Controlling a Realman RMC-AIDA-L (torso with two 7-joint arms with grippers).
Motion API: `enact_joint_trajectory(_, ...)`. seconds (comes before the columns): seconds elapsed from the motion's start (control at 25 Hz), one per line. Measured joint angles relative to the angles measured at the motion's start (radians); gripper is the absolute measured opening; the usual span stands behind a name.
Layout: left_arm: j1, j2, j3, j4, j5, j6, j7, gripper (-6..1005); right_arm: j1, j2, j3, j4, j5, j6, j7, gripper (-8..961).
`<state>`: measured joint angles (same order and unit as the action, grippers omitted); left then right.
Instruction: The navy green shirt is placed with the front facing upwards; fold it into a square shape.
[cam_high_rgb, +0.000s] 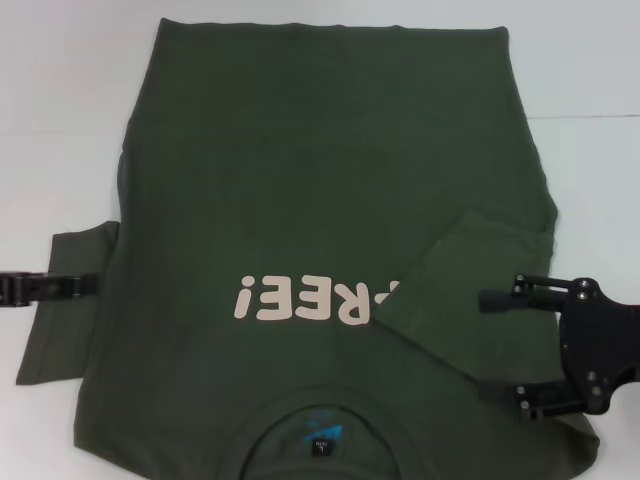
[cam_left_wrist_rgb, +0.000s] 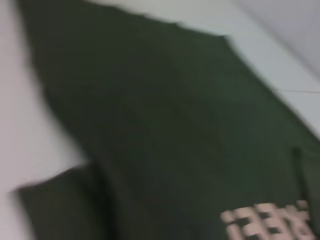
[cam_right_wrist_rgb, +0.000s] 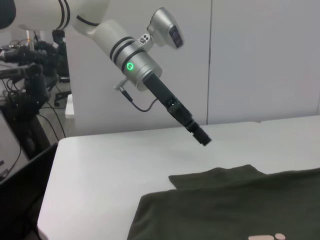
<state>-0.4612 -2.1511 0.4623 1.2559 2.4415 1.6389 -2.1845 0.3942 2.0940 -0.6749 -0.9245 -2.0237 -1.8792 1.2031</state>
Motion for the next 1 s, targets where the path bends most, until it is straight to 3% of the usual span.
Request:
enact_joint_trajectory(0.36,-0.008,0.006,-0.001,0.095,0.143,0.079,-0.280,933,0.038,-0.001,0.000,0.053,0.003,0.026,0.000,927)
enact_joint_trajectory(1.0,-0.037,0.018,0.004,-0.039,0.251,0.017,-0.372,932,0.067,-0.004,-0.023,0.092,0.000,0.043,-0.002,927)
